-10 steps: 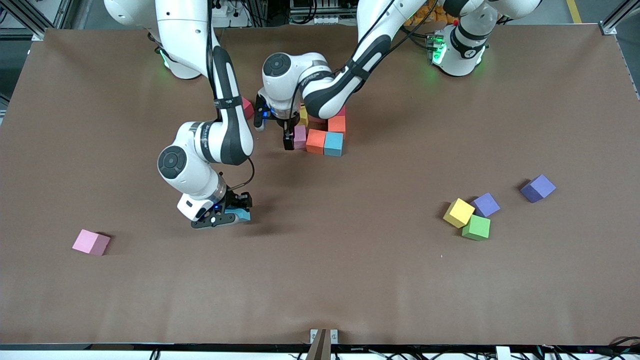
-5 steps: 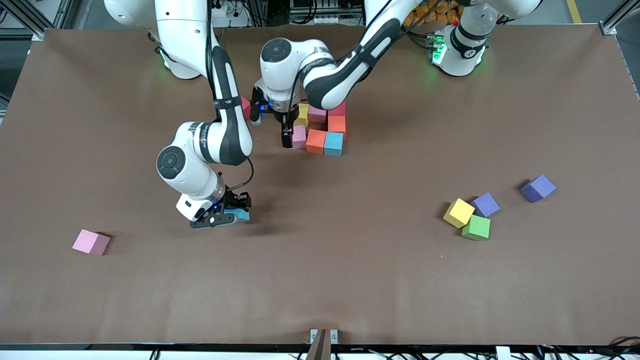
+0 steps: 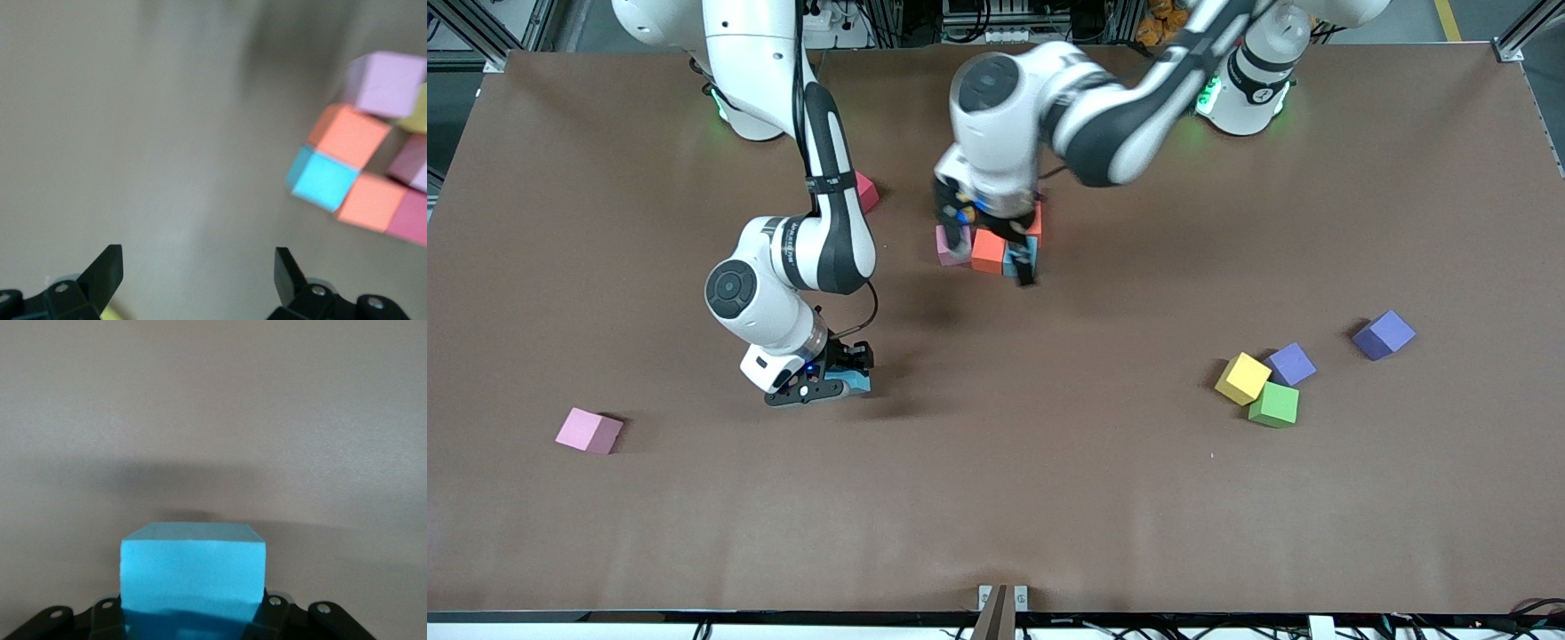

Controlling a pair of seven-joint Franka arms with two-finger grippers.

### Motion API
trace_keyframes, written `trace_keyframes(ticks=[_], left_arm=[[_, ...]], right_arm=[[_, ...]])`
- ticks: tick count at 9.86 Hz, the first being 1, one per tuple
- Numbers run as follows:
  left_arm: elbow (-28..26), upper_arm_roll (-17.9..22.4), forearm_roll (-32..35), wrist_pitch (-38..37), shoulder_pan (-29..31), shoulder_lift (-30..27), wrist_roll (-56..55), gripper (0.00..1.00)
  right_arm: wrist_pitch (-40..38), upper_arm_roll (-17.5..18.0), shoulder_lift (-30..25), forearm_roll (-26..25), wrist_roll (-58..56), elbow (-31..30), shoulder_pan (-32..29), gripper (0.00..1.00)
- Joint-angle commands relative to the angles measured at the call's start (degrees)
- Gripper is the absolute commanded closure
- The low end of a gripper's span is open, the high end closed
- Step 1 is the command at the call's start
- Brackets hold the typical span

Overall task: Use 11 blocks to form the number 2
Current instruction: 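Release the pink cube and move the left gripper to the yellow cube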

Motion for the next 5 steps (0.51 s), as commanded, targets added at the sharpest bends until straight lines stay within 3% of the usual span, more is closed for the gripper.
trace_keyframes(ticks=[1,3,5], left_arm=[[-2.13,-1.01,-3.36,-0.46,11.52,-2.98,1.09,0.00],[-1.95,0.82,-4.52,-0.46,18.05,-2.55,1.18,0.00],[-1.86,3.30,-4.78,-0.20,19.83,0.17,-0.39,0.00]], right_arm=[[-0.09,-0.72,-1.26,0.79,4.43,-1.31,3.82,0.73],[-0.01,-0.81,-1.17,0.70,8.30,-1.31,6.46,0.73],[0.17,-0.72,-0.82,0.52,13.39,-1.39,9.27,0.73]])
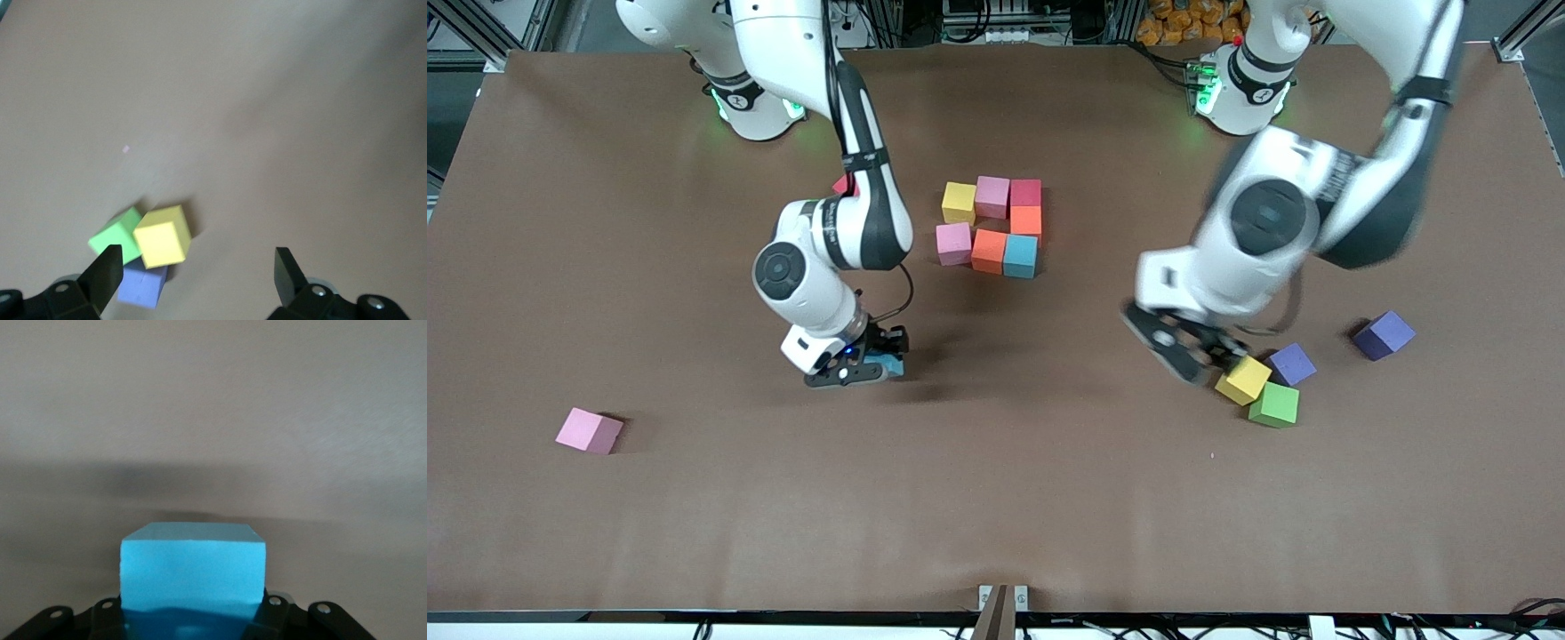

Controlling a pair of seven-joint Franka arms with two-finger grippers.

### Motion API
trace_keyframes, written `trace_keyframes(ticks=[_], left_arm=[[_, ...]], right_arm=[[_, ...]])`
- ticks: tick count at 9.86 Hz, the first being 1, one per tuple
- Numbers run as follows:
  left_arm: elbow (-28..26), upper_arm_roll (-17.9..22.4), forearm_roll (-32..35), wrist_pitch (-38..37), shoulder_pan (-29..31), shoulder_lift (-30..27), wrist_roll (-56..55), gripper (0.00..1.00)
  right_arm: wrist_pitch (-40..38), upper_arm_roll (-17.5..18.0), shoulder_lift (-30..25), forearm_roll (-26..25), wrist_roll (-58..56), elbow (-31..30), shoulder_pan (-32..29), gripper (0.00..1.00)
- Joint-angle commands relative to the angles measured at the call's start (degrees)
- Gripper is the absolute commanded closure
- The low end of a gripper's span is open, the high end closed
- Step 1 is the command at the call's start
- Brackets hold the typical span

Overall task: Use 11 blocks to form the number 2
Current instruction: 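Release the pink cube and move the left gripper to the yellow cube, then lower the cyan cube at the group while the left gripper grasps yellow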

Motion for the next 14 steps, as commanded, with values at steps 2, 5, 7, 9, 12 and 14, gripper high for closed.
trace_keyframes(ticks=[2,5,7,9,12,14], left_arm=[[-0.45,0.71,-0.91,2.13,0.40,4.19,-13.90,0.00],[-0.45,2.55,2.50,5.20,0.67,6.40,-16.70,0.00],[-0.45,4.56,2.43,6.70,1.20,8.06,-16.70,0.00],[-0.45,6.15,2.69,10.13,1.47,9.82,-13.39,0.00],[-0.45,9.31,2.60,13.47,1.64,10.62,13.16,0.00],[-0.62,9.41,2.43,13.74,3.22,10.10,32.59,0.00]], right_arm=[[0.77,-0.80,-0.68,0.52,9.77,-2.07,5.68,0.73],[7.34,-0.80,-0.77,0.61,13.13,-7.33,12.10,0.75],[11.57,-1.06,-0.77,0.61,16.47,-10.32,17.02,0.76],[12.81,-2.72,-0.59,0.52,18.58,-12.17,21.24,0.76],[14.40,-5.62,-0.50,0.44,19.03,-15.25,26.34,0.76],[16.15,-5.81,-0.33,0.43,19.21,-16.57,27.32,0.76]])
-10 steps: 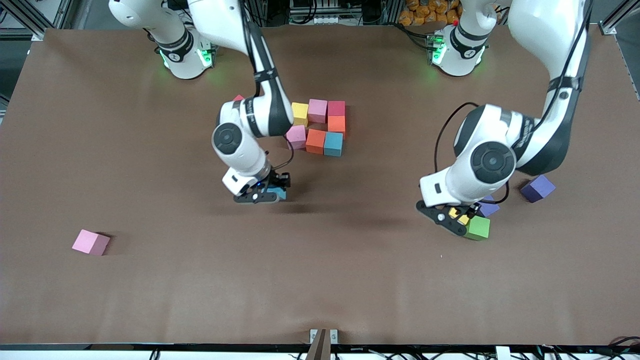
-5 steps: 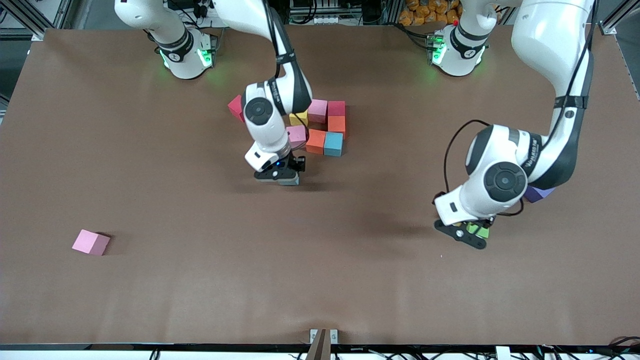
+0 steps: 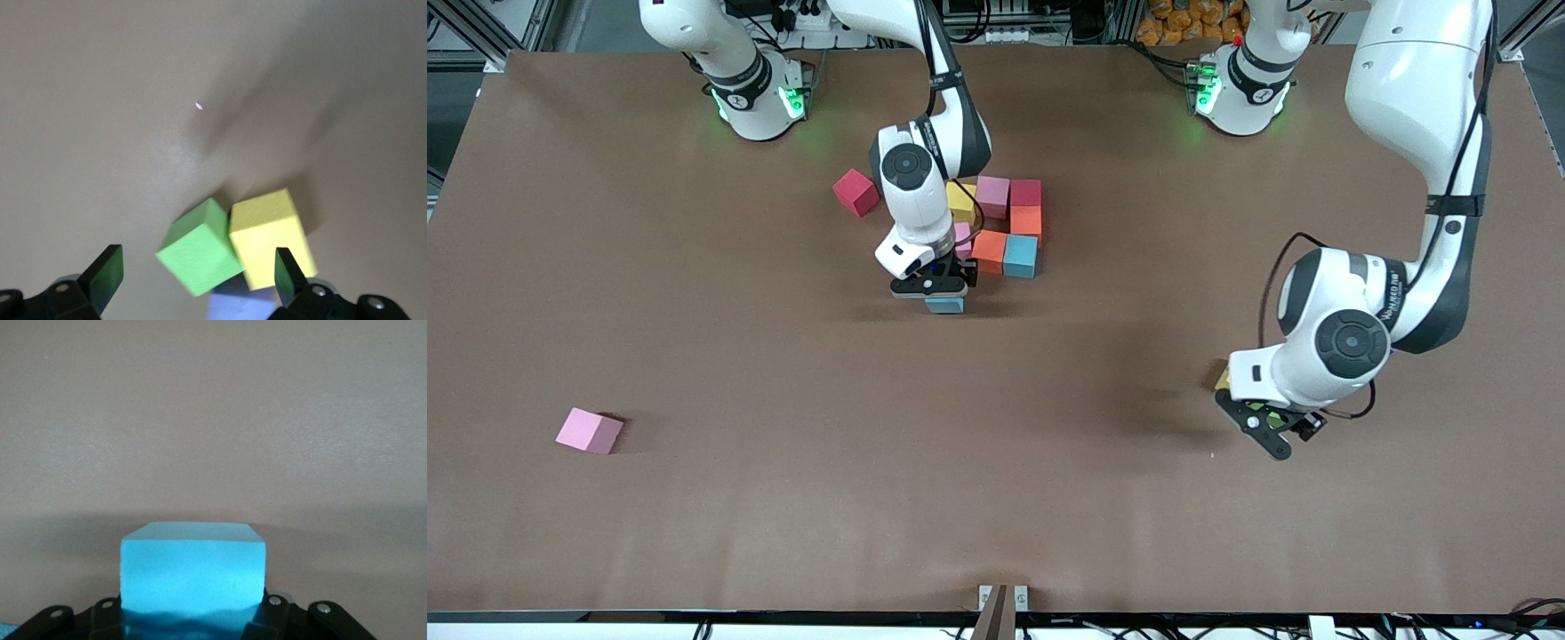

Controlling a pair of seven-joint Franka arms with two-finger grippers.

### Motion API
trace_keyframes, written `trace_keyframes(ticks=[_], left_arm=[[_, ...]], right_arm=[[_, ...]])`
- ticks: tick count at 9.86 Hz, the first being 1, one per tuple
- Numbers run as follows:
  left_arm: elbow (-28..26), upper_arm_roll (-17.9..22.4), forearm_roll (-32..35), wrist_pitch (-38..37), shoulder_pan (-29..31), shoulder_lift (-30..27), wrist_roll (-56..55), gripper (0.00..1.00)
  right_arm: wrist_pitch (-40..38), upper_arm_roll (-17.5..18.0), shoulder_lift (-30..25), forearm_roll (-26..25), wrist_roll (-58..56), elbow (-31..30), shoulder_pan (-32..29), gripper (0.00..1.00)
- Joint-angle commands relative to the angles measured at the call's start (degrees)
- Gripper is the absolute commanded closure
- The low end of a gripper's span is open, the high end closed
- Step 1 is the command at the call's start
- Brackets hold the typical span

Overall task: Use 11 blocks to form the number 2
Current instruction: 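Lower the cyan cube at the group while the left gripper grasps yellow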

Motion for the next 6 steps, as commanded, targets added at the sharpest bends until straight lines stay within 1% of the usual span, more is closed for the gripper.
trace_keyframes(ticks=[1,2,4,5,6], left_arm=[[0.12,0.02,0.08,0.40,1.16,-0.57,22.24,0.00],[0.12,0.02,-0.27,0.40,1.33,-0.49,30.26,0.00],[-0.05,-0.16,-0.19,0.66,1.33,-0.14,41.10,0.00],[-0.22,-0.33,-0.27,3.27,1.33,0.13,47.59,0.00],[-0.31,-0.33,-1.93,4.00,1.77,0.22,51.74,0.00]], right_arm=[[2.30,-1.44,-0.47,0.48,1.92,-2.81,2.50,0.77],[2.31,-1.44,-0.38,0.48,3.67,-2.81,2.94,0.77],[2.39,-1.44,0.15,0.48,5.35,-2.81,3.74,0.77],[2.39,-1.44,0.15,0.39,5.97,-2.81,4.00,0.77],[2.39,-1.44,0.15,0.39,6.06,-3.16,4.61,0.77]])
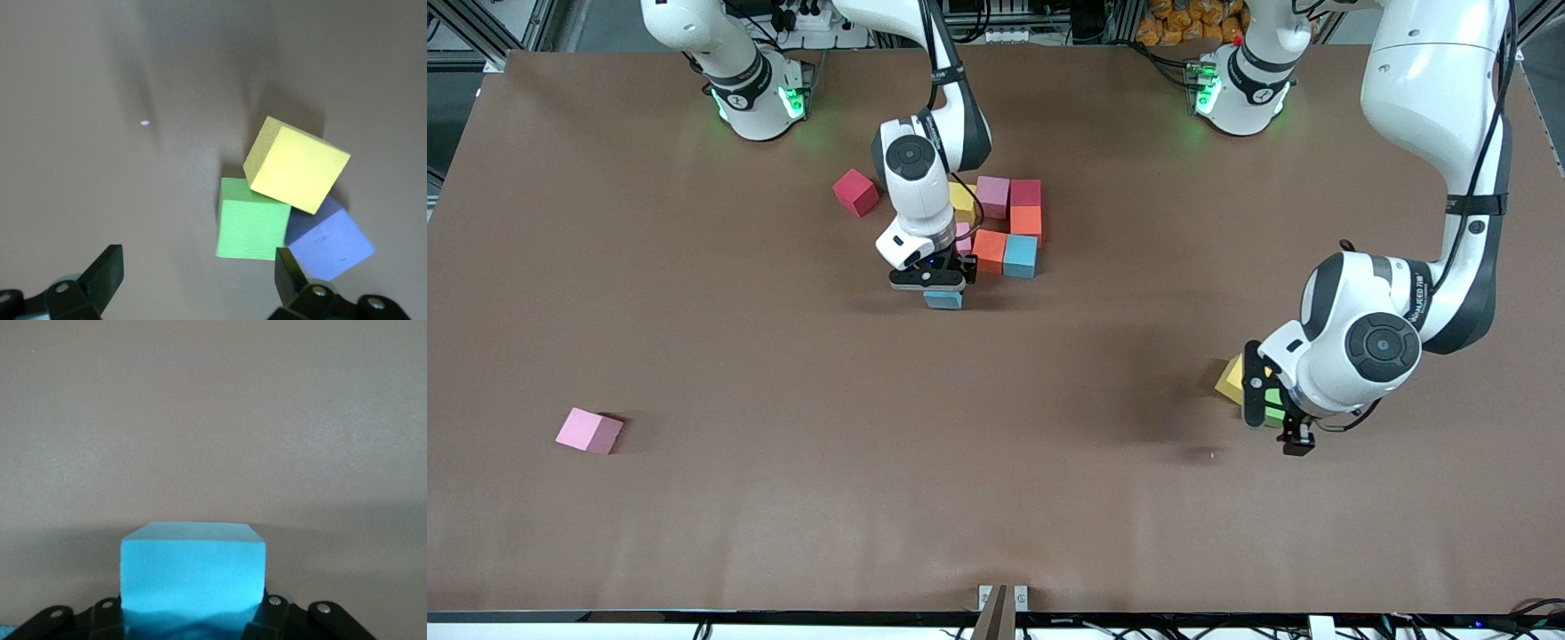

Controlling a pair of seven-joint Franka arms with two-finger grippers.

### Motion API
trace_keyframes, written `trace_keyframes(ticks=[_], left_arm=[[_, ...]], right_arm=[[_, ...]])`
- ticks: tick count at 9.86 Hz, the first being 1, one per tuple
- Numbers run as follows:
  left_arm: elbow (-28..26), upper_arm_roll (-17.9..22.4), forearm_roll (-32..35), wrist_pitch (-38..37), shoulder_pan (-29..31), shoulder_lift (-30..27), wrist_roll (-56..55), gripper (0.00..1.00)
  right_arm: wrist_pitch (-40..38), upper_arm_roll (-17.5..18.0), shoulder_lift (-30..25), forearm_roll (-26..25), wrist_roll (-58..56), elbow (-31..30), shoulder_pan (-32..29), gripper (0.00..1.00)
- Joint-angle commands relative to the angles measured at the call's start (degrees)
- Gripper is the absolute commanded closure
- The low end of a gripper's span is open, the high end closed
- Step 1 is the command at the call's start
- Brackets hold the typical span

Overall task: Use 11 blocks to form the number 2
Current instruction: 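Lower the cyan cube at the group while the left gripper grasps yellow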

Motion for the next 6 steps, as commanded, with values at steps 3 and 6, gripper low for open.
trace_keyframes(ticks=[3,6], left_arm=[[-1.75,-0.04,-2.90,4.06,2.45,0.07,11.59,0.00],[-5.09,-0.56,-4.21,6.27,2.46,-1.24,9.42,0.00]], right_arm=[[1.09,-1.28,0.07,0.41,2.07,-2.42,2.85,0.77],[1.09,-1.10,0.24,0.41,3.92,-2.42,3.29,0.78]])
